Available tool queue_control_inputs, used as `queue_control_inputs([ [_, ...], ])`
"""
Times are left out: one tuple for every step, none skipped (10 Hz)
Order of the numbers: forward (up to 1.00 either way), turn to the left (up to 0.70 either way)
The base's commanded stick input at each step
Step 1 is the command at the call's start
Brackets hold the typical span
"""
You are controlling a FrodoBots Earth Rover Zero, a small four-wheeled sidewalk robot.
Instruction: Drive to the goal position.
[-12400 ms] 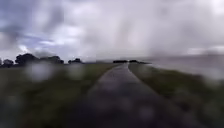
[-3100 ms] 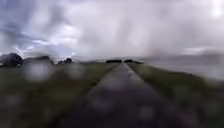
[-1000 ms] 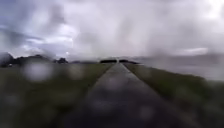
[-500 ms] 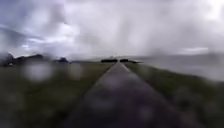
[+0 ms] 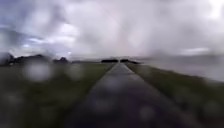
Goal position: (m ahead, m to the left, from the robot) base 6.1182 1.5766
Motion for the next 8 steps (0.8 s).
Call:
queue_control_inputs([
  [0.70, -0.35],
  [0.70, -0.35],
  [0.70, -0.33],
  [0.70, -0.16],
  [0.70, 0.00],
  [0.70, 0.00],
  [0.70, 0.00],
  [0.70, 0.00],
])
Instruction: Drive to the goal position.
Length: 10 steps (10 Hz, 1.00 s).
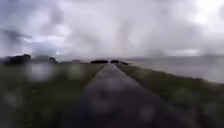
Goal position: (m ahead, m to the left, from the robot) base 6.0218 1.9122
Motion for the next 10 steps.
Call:
queue_control_inputs([
  [0.70, 0.00],
  [0.70, 0.00],
  [0.70, 0.00],
  [0.70, 0.00],
  [0.70, 0.00],
  [0.70, 0.00],
  [0.70, 0.00],
  [0.70, 0.00],
  [0.70, 0.00],
  [0.70, 0.00],
])
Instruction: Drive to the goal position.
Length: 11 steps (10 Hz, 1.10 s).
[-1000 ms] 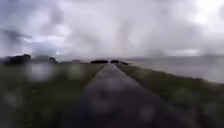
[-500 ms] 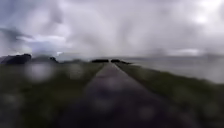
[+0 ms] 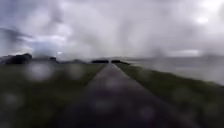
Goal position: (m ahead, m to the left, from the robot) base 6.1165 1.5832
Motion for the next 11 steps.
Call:
queue_control_inputs([
  [0.70, 0.00],
  [0.70, 0.00],
  [0.70, 0.00],
  [0.70, 0.00],
  [0.70, 0.00],
  [0.70, 0.00],
  [0.70, 0.00],
  [0.70, 0.00],
  [0.70, 0.00],
  [0.70, 0.00],
  [0.70, 0.00],
])
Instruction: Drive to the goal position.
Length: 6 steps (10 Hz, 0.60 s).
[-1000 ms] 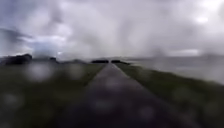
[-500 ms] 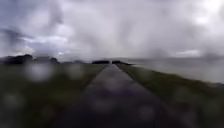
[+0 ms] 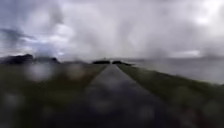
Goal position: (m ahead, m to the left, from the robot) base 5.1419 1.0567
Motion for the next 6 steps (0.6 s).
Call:
queue_control_inputs([
  [0.70, 0.00],
  [0.70, 0.00],
  [0.70, 0.00],
  [0.70, 0.00],
  [0.70, 0.00],
  [0.70, 0.00],
])
